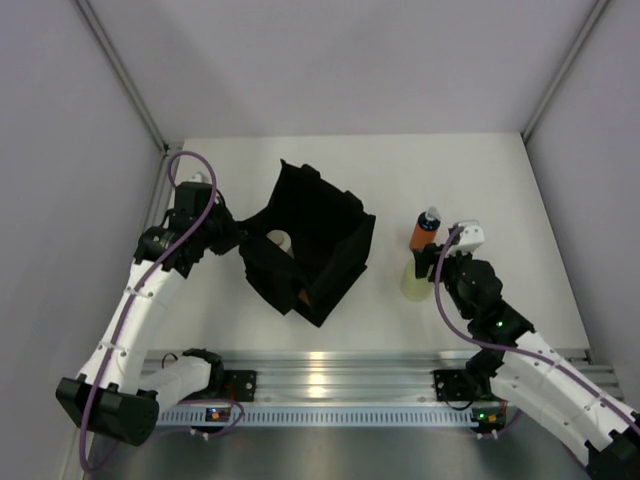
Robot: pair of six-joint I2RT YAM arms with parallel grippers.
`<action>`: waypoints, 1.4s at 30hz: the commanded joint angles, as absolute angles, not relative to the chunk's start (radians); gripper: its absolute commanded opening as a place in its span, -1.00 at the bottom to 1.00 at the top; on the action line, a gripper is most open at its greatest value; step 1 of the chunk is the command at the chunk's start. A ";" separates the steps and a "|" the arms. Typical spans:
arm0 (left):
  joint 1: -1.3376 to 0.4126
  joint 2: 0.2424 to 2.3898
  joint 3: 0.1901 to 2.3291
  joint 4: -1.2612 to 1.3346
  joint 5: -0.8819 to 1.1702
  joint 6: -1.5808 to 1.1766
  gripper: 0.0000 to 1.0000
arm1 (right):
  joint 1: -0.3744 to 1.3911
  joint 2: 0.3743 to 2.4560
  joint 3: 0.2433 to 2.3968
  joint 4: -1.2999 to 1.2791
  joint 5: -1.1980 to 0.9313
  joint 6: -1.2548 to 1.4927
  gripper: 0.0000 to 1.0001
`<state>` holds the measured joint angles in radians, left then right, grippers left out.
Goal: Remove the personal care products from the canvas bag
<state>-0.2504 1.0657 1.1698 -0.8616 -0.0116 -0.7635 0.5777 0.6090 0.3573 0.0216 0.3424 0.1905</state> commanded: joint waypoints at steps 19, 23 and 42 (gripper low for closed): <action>-0.252 0.953 1.040 -0.856 -0.072 -0.919 -1.00 | 0.879 1.110 1.225 -0.276 0.291 0.227 0.68; -0.252 0.939 0.999 -0.854 -0.049 -0.953 -1.00 | 0.975 1.241 1.363 -0.299 0.247 0.247 0.57; -0.252 0.868 0.913 -0.965 -0.156 -1.092 -1.00 | 1.052 1.727 1.577 -0.376 0.084 0.250 0.46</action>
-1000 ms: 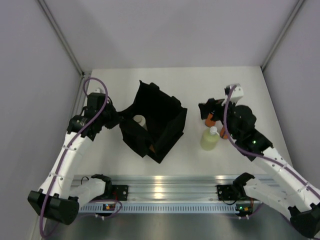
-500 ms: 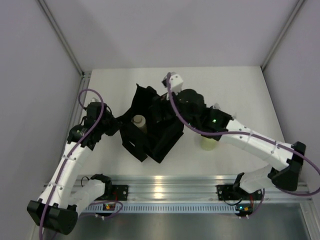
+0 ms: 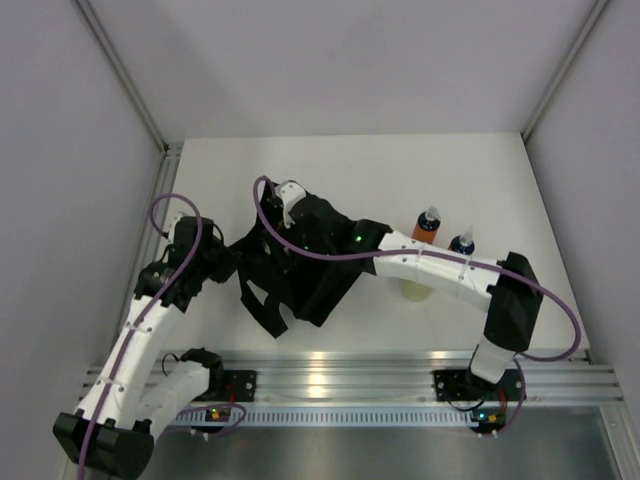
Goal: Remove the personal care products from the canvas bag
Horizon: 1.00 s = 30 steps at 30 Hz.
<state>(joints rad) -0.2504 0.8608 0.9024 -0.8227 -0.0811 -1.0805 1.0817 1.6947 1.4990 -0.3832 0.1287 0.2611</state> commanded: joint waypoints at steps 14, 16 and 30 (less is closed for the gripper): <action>-0.252 0.900 0.991 -1.022 -0.198 -1.123 -1.00 | 1.012 1.936 1.729 -0.374 0.074 0.189 0.43; -0.252 0.902 0.989 -1.028 -0.195 -1.124 -1.00 | 1.012 1.954 1.743 -0.374 0.071 0.189 0.38; -0.252 0.903 0.982 -1.026 -0.146 -1.071 -1.00 | 1.011 2.054 1.776 -0.348 0.146 0.184 0.33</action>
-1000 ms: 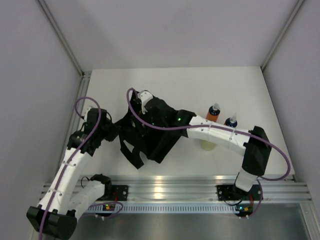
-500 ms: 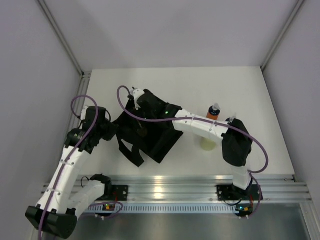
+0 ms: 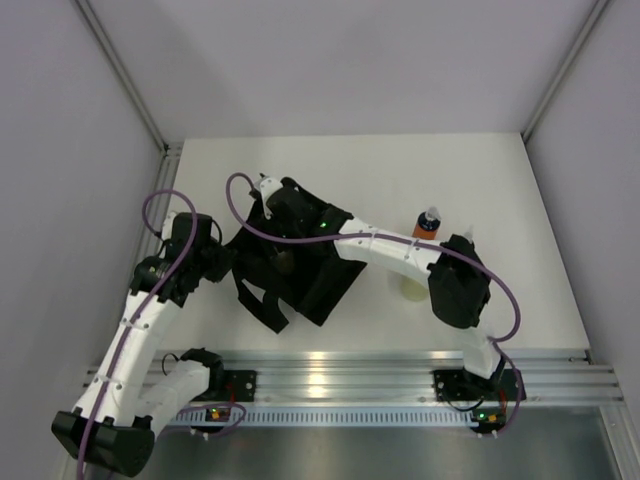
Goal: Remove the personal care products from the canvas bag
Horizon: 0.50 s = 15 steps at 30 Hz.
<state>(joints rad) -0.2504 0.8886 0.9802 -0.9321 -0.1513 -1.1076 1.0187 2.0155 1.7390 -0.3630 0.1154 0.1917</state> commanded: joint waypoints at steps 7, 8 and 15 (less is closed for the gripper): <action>-0.252 0.917 1.008 -1.026 -0.144 -1.035 -1.00 | 1.011 2.077 1.782 -0.347 0.182 0.175 0.08; -0.252 0.919 1.011 -1.026 -0.146 -1.028 -1.00 | 1.011 2.074 1.784 -0.347 0.184 0.170 0.01; -0.252 0.928 1.020 -1.025 -0.149 -1.014 -1.00 | 1.011 2.043 1.776 -0.347 0.193 0.155 -0.59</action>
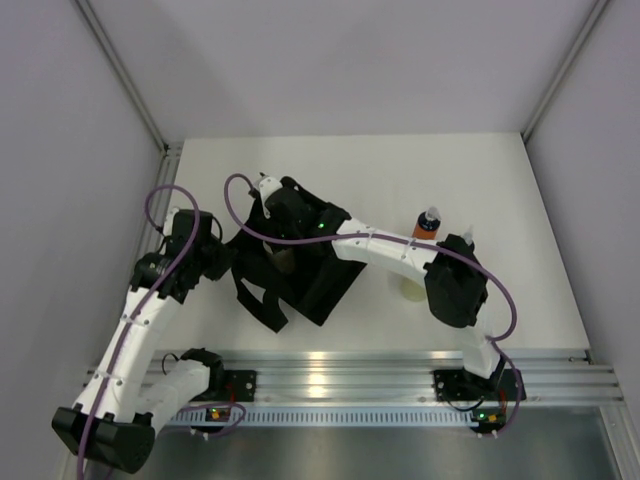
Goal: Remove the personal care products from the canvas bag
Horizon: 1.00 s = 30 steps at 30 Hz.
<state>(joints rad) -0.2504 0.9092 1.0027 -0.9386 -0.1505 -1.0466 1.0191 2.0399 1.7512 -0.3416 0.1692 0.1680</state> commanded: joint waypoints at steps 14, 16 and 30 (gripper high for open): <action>-0.252 0.940 1.049 -1.025 -0.158 -1.003 -1.00 | 1.011 1.898 1.812 -0.348 0.183 0.141 -1.00; -0.252 0.943 1.049 -1.025 -0.158 -1.002 -1.00 | 1.012 1.873 1.819 -0.348 0.183 0.140 -1.00; -0.252 0.936 1.048 -1.023 -0.150 -1.005 -1.00 | 1.012 1.784 1.838 -0.348 0.178 0.127 -1.00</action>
<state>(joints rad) -0.2504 0.9321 1.0325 -0.9585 -0.1467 -1.0218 1.0187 1.8938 1.7508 -0.4355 0.1711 0.1387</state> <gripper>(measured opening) 0.020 0.415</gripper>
